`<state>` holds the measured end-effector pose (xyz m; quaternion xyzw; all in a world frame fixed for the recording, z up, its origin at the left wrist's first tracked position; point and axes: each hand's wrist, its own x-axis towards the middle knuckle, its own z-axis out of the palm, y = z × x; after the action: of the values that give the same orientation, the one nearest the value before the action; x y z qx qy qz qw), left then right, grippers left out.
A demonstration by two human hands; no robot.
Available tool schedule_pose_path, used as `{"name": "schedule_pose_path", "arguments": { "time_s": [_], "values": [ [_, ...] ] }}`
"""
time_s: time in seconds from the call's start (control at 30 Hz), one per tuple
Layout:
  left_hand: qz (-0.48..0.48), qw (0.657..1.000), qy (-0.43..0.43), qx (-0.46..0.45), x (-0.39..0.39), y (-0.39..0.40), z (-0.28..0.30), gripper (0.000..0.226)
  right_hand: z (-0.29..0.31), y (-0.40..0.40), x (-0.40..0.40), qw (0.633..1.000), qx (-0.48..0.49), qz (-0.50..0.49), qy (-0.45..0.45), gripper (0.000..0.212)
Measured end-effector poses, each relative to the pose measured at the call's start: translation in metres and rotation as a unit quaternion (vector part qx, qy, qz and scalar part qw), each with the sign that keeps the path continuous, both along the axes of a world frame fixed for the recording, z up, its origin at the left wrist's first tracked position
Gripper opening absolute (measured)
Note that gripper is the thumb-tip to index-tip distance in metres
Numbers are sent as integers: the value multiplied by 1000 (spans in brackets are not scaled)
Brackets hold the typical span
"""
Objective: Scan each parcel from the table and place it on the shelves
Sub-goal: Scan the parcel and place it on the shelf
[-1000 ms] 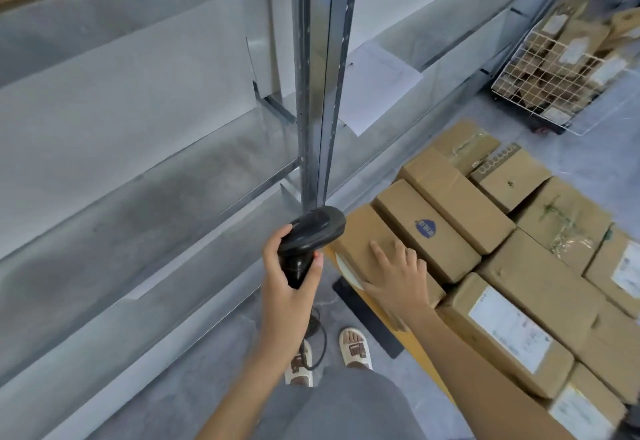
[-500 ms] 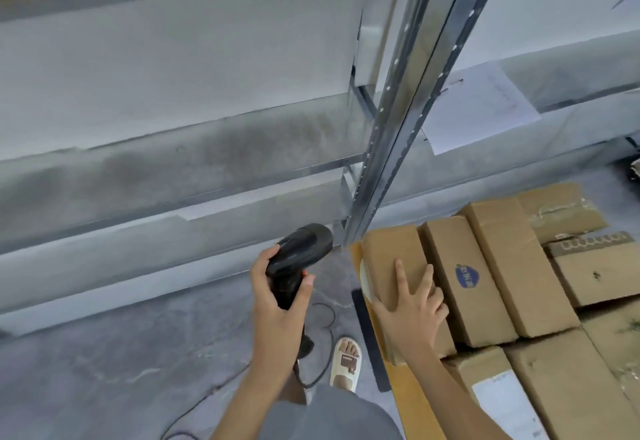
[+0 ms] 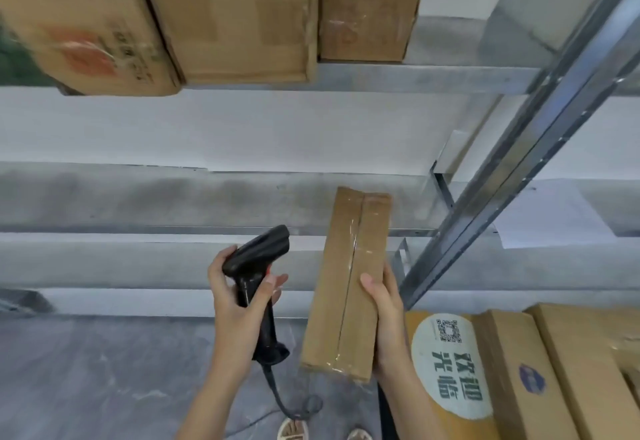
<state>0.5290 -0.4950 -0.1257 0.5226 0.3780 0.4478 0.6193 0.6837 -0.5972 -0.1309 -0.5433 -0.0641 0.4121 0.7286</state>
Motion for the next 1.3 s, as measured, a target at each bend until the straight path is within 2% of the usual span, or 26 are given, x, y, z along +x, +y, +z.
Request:
{"name": "schedule_pose_path", "arguments": {
  "time_s": [0.13,0.23,0.37,0.47,0.53,0.6,0.7,0.8,0.9,0.93,1.1,1.3],
  "values": [
    [18,994,-93,-60,-25,17,16,54,43,43,-12,987,79,77,116,60],
    [13,992,-116,-44,-37,37,32,57,61,74,-31,977,114,118,134,38],
    [4,990,-137,-28,-52,69,53,60,75,105,-47,978,139,99,120,44],
    [35,992,-118,-2,-61,75,54,69,79,109,-54,984,88,136,78,51],
    [76,992,-99,17,-66,72,48,72,75,107,-57,988,33,152,-4,47],
    [103,990,-93,21,-70,69,43,70,70,104,-57,987,-2,121,-109,36],
    [89,988,-123,12,-69,65,41,64,70,104,-61,971,-19,98,-217,40],
    [78,989,-128,5,-62,63,46,61,69,106,-68,971,-30,101,-216,39],
    [89,992,-88,29,-54,62,50,62,68,107,-71,959,-22,125,-252,79],
    [97,992,-79,35,-53,62,52,61,67,106,-72,958,-15,126,-256,84],
    [67,993,-77,54,-52,64,53,64,62,100,-64,974,34,56,-218,69],
    [21,992,-11,124,-55,60,59,67,61,101,-62,959,49,-5,-280,66]
  ]
}}
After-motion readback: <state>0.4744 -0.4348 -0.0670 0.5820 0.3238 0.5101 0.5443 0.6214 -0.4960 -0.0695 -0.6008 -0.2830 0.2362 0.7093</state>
